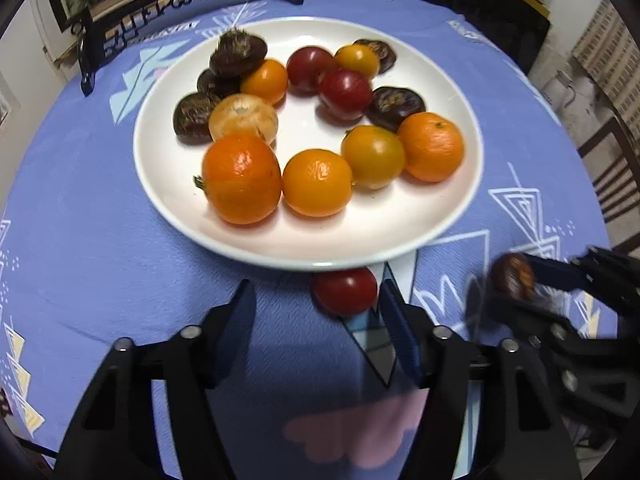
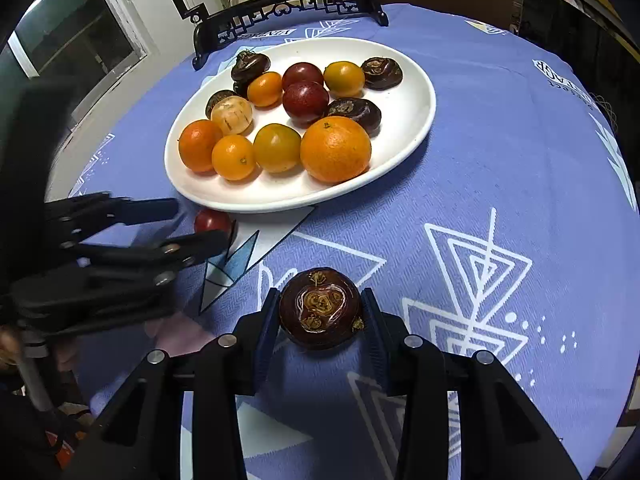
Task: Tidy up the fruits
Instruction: 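Grasp a red plum with the left gripper while the right gripper grasps a dark brown fruit, then lower the red plum onto the plate with the left gripper while the right gripper places the brown fruit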
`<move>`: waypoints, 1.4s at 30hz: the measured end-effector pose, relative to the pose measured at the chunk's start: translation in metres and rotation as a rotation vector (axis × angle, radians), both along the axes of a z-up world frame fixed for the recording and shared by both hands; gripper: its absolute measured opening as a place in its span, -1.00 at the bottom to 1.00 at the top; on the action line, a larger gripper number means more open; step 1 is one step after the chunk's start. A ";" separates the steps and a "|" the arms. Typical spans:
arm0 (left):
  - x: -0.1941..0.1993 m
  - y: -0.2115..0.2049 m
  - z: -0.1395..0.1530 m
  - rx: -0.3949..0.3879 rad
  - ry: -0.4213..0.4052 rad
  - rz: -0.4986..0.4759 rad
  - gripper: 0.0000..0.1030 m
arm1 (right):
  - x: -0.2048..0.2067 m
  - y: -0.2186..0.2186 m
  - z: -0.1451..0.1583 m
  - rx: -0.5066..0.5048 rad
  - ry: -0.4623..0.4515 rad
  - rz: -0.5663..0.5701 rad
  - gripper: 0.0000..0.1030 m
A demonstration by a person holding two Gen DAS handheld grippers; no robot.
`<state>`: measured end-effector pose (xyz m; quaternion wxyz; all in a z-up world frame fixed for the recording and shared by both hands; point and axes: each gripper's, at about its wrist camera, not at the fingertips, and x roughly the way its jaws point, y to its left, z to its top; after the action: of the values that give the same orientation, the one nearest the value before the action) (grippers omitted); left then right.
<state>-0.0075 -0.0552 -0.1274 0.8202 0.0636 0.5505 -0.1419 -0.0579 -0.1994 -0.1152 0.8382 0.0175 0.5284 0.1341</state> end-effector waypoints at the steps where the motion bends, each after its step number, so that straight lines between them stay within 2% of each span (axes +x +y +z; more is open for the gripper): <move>1: 0.002 -0.001 -0.002 -0.004 0.008 0.002 0.02 | -0.001 -0.001 0.001 0.003 -0.001 -0.002 -0.21; 2: 0.001 -0.003 0.000 -0.004 0.001 -0.003 -0.26 | -0.002 -0.001 0.001 0.004 -0.002 -0.002 -0.21; 3: -0.001 -0.005 0.001 -0.016 0.017 -0.025 -0.40 | -0.004 -0.002 0.002 0.006 -0.002 -0.001 -0.21; 11: -0.017 0.014 0.025 -0.005 0.003 -0.048 -0.40 | -0.009 -0.003 0.006 0.040 -0.010 -0.003 -0.21; 17: -0.009 0.031 0.059 0.004 -0.057 -0.038 -0.40 | -0.004 0.004 0.018 0.044 -0.041 0.006 -0.21; 24: 0.031 0.021 0.099 0.018 -0.178 -0.030 -0.40 | 0.032 0.016 0.066 0.010 -0.177 -0.013 -0.21; 30: 0.064 0.020 0.123 0.005 -0.236 0.002 -0.40 | 0.063 0.016 0.107 0.036 -0.281 -0.041 -0.21; 36: 0.078 0.013 0.127 0.001 -0.241 0.006 -0.40 | 0.082 0.011 0.119 0.053 -0.305 -0.051 -0.21; 42: 0.086 0.004 0.114 0.029 -0.225 -0.002 -0.40 | 0.092 0.012 0.109 0.063 -0.285 -0.053 -0.21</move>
<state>0.0788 -0.0513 -0.0130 0.8756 0.0916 0.4570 -0.1267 0.0342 -0.1875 -0.0060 0.9069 0.0382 0.3991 0.1296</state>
